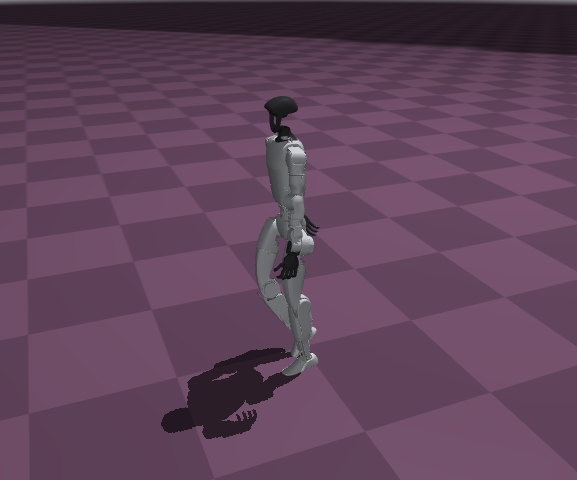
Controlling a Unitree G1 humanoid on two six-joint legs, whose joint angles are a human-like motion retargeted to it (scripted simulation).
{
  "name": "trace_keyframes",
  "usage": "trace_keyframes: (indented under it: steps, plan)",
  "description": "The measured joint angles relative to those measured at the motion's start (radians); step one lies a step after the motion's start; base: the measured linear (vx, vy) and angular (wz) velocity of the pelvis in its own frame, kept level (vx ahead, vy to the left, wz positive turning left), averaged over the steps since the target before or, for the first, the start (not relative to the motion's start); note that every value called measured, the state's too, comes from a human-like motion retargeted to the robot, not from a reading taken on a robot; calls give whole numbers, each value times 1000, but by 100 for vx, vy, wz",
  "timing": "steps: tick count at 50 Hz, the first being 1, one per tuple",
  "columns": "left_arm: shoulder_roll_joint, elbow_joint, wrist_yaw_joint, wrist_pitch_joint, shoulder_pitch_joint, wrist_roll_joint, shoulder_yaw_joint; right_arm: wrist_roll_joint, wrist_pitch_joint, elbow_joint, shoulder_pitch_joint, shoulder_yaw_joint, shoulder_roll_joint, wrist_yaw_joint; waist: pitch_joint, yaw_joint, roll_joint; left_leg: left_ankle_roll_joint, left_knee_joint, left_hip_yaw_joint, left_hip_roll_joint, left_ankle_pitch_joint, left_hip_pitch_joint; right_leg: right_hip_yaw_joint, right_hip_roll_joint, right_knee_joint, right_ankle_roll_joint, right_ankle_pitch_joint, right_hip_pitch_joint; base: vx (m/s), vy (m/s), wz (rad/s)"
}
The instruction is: Walk run
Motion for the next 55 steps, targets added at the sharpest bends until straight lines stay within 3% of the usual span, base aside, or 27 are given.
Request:
trace_keyframes:
  steps: [3,7,10,11,13,15,17,18,20,21,23,24,28,30,33,35,37,38,40,43,45,47,48,50,52,53,55]
  plan:
    - [40,-87,-60,-58,-99,-89,-66,-147,-5,0,88,17,0,-9,-1,-89,5,-1,-53,4,-34,-33,88,28,-84,-186,24,-110,-112,84,-24,20]
    - [124,-178,-101,-127,-196,-134,-74,-242,66,0,159,28,-16,-49,24,-171,-17,-36,-105,57,-75,-89,244,-41,-248,-518,57,-141,-166,93,-36,-53]
    - [156,-221,-56,-172,-214,-125,-36,-213,146,0,178,-2,-29,-54,12,-180,-19,-95,-108,117,-82,-110,328,-67,-262,-693,113,-208,-210,98,-45,-99]
    - [156,-222,-30,-182,-211,-133,-23,-188,158,0,180,-22,-30,-50,4,-192,-6,-117,-97,119,-68,-88,344,-124,-266,-712,99,-218,-204,111,-57,-68]
    - [141,-214,26,-202,-198,-161,0,-136,159,0,175,-80,-29,-35,-13,-216,26,-173,-65,105,-33,-6,363,-221,-261,-695,14,-224,-176,98,-49,-22]
    - [102,-190,73,-215,-173,-197,21,-86,124,0,164,-162,-22,-9,-38,-239,49,-248,-12,53,-9,150,372,-342,-267,-656,-54,-215,-135,102,-51,5]
    - [36,-160,82,-223,-129,-197,53,-23,59,0,137,-232,-22,33,-72,-258,46,-277,86,-23,-46,400,349,-184,-250,-617,-134,-169,-150,117,-63,-9]
    - [4,-146,70,-223,-96,-182,62,17,27,0,115,-255,-26,55,-87,-247,30,-277,170,-35,-70,509,323,-104,-248,-569,-157,-200,-153,113,-72,-94]
    - [-31,-107,35,-230,-12,-139,26,97,-10,0,57,-282,-24,76,-53,-203,29,-277,508,-71,-32,603,236,-32,-155,-530,-209,-272,-78,106,-76,-191]
    - [-27,-77,16,-222,20,-107,-4,117,-9,0,-3,-284,-33,71,-35,-183,23,-275,652,-112,-64,603,187,-35,-125,-538,-214,-281,-35,96,-65,-252]
    - [-25,-25,-20,-195,95,-3,-58,136,1,-38,-114,-273,-43,47,-45,-172,-43,-273,745,-127,-169,561,112,39,-126,-582,-211,-282,28,94,-59,-229]
    - [-31,-6,-22,-183,142,70,-81,137,0,-82,-158,-251,-44,30,-54,-174,-63,-255,766,-104,-180,509,71,86,-119,-599,-207,-285,55,85,-47,-195]
    - [-107,68,60,-126,337,380,-85,84,-56,-320,-286,-98,-65,-17,-60,-109,-97,-129,776,-14,-164,291,-122,258,-49,-652,-214,-283,167,103,-27,-296]
    - [-157,110,81,-74,406,494,-42,48,-99,-445,-337,-19,-90,-27,-57,-71,-114,-32,646,63,-120,214,-196,317,-37,-666,-217,-284,209,89,-5,-292]
    - [-211,163,31,-2,481,515,3,50,-169,-582,-401,68,-144,-76,-39,23,-116,40,324,133,-77,232,-263,449,16,-663,-217,-300,265,98,5,-273]
    - [-239,178,-9,32,528,478,29,65,-210,-643,-429,89,-177,-124,-22,96,-101,48,97,115,-92,207,-278,481,47,-664,-217,-318,323,107,12,-237]
    - [-264,178,-43,55,559,422,52,88,-240,-678,-440,80,-203,-174,-3,139,-99,54,-57,178,-107,106,-298,497,52,-666,-217,-336,392,116,10,-132]
    - [-270,178,-58,62,566,392,60,101,-250,-687,-438,66,-210,-197,8,140,-104,26,-116,171,-138,60,-317,490,47,-662,-217,-341,425,116,6,-14]
    - [-268,178,-81,74,571,330,60,128,-256,-690,-414,25,-208,-234,36,104,-75,-127,-184,188,-182,-3,-305,405,76,-654,-217,-318,500,117,2,86]
    - [-239,178,-73,98,538,250,30,216,-224,-618,-344,-18,-170,-268,35,116,-85,21,-108,141,-203,22,-281,304,104,-629,-217,-143,555,126,-22,28]
    - [-210,178,-41,81,516,235,51,269,-187,-508,-297,-49,-130,-252,17,206,-124,31,-45,199,-155,83,-271,256,65,-567,-138,63,571,126,-24,-161]
    - [-188,161,-13,29,499,212,70,278,-111,-361,-266,-81,-91,-197,12,239,-176,55,13,89,-191,111,-246,253,25,-347,-3,223,520,151,-8,-91]
    - [-176,156,-7,2,485,180,67,275,-64,-288,-255,-75,-81,-166,26,205,-221,81,59,-33,-284,79,-241,231,-21,-123,56,223,455,147,-10,37]
    - [-132,167,-2,-27,416,77,33,247,-7,-158,-235,-51,-71,-118,35,140,-263,95,160,33,-320,-3,-212,199,-77,224,163,223,344,144,-13,53]
    - [-95,175,34,-17,325,-14,-5,195,-9,-74,-184,-21,-58,-95,-6,135,-174,98,112,188,-151,-27,-119,166,0,189,93,222,266,107,-6,-39]
    - [-87,164,65,-13,277,-35,-10,161,-12,-52,-150,-17,-50,-91,-29,124,-100,91,73,129,-98,-34,-88,91,40,115,22,221,230,92,-2,-3]
    - [-90,116,117,-30,187,-28,16,78,-12,-22,-83,-21,-35,-101,-30,92,-35,91,32,23,-96,-47,-27,46,50,100,-40,129,140,97,-6,66]
